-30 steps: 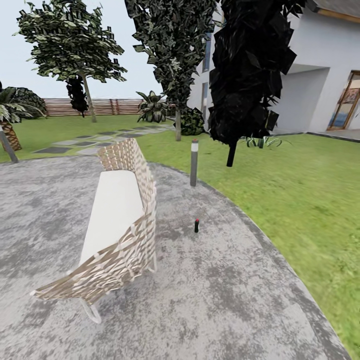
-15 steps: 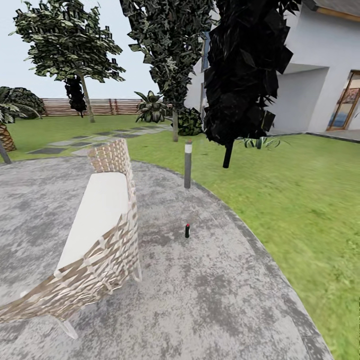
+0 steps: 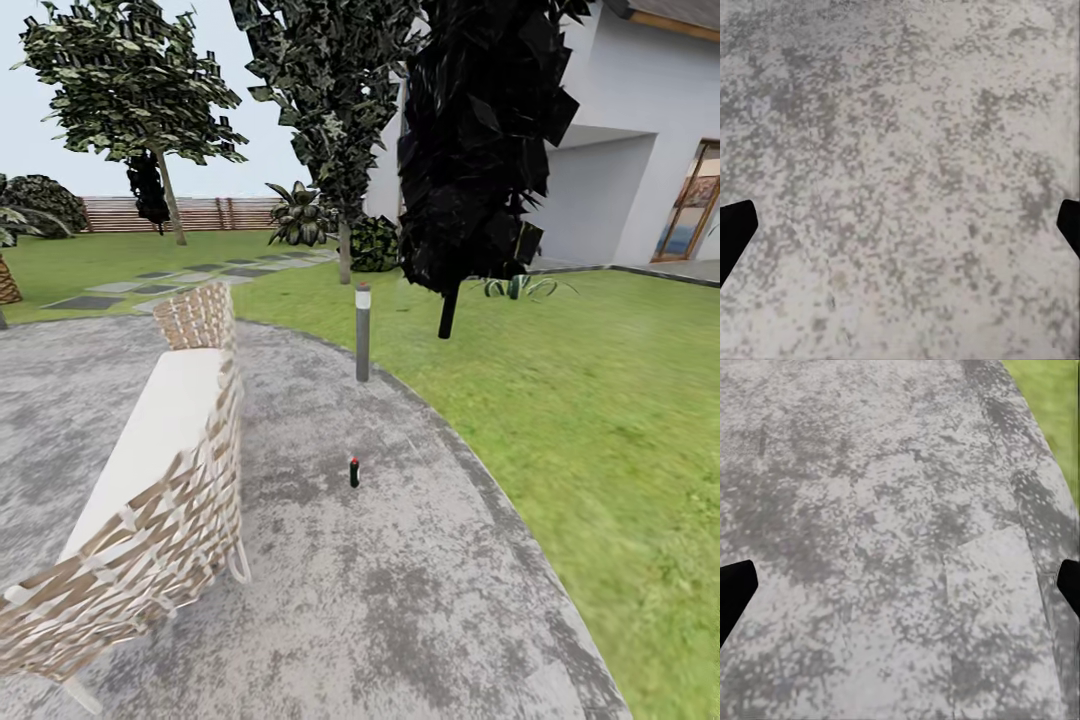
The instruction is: In the garden, pick up the pesticide atomizer on the floor and spray pesticide onto both trees until each tree trunk is fully covered.
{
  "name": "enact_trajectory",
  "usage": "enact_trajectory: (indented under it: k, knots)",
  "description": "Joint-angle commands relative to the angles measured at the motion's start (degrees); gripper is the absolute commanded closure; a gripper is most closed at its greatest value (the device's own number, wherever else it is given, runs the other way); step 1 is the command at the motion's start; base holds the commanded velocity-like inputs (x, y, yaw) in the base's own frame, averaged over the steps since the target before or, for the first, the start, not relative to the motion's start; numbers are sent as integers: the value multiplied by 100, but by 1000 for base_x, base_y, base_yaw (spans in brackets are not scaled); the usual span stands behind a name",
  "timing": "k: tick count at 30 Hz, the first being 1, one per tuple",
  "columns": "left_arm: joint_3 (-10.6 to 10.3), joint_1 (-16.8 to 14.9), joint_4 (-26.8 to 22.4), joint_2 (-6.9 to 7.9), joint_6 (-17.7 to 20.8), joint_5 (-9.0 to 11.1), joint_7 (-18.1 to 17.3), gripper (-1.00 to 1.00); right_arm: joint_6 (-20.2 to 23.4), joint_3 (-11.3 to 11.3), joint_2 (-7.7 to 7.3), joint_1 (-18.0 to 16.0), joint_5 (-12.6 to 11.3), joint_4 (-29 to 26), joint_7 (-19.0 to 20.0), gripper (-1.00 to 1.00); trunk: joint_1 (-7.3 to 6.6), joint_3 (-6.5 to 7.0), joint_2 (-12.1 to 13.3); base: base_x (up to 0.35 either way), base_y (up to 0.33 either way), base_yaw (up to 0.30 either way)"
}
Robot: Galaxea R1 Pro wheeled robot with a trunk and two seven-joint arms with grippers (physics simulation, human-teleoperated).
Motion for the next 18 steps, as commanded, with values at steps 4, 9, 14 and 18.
enact_trajectory:
  k: [4, 9, 14, 18]
  knots:
    - [1, 0, 0, 0, 0, 0, 0, -100, 0, 0, 0, 0, 0, 0, 0, -100, 0, 0, 0, 184, -269, 0]
    - [0, 0, 0, 0, 0, 0, 0, -100, 0, 0, 0, 0, 0, 0, 0, -100, 0, 0, 0, 185, -269, 0]
    - [0, 0, 1, 3, 0, 0, 0, -100, 0, 0, 0, 0, 0, 0, 0, -100, 0, 0, 0, 220, -269, 0]
    - [0, 0, 0, 0, 0, 0, 0, -100, 0, 0, 0, 0, 0, 0, 0, -100, 0, 0, 0, 229, -269, 0]
